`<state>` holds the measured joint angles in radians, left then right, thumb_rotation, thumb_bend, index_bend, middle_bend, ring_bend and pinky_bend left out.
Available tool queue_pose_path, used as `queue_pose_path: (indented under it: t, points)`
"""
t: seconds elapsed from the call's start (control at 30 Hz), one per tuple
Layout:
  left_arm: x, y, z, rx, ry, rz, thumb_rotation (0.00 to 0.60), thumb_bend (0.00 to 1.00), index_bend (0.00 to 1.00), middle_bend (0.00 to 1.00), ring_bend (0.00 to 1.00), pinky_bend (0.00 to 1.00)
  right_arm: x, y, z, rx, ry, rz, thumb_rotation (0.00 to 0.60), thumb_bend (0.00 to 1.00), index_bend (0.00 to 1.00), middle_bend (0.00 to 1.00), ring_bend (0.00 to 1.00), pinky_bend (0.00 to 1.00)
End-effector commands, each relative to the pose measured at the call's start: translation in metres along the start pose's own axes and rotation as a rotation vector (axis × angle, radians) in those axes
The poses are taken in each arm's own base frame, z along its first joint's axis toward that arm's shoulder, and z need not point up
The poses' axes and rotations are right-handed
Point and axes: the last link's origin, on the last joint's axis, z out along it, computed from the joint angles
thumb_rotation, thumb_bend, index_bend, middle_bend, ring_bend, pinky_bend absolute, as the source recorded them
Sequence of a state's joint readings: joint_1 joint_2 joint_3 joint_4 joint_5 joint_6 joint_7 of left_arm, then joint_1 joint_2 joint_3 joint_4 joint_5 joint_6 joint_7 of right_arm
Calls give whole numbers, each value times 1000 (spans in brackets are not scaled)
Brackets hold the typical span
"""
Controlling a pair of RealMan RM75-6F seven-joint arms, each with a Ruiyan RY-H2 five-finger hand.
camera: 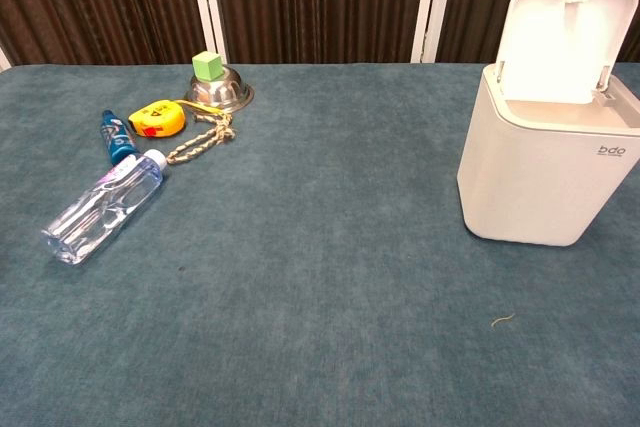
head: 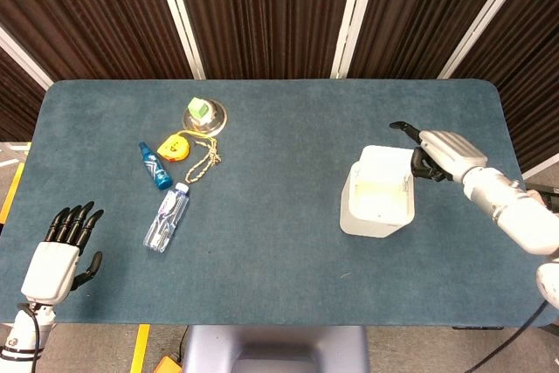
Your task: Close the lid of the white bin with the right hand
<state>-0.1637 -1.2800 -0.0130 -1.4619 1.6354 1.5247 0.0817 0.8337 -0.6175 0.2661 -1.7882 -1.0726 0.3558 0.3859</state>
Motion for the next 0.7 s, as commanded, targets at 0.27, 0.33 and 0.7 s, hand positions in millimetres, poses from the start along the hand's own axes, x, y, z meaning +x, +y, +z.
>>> queue_pose_path:
  t: [0.27, 0.33, 0.7]
  points:
    - [-1, 0, 0, 0, -1, 2, 600, 459, 61, 0, 0, 73, -16, 0, 15, -4, -75, -8, 493, 1000, 224, 1000, 1000, 1000]
    - [-1, 0, 0, -2, -1, 1, 600, 460, 61, 0, 0, 73, -18, 0, 15, -6, -80, -7, 494, 1000, 235, 1000, 1000, 1000]
    - [2, 0, 0, -3, 7, 1, 600, 460, 62, 0, 0, 73, -26, 6, -2, 3, -75, -27, 495, 1000, 264, 1000, 1000, 1000]
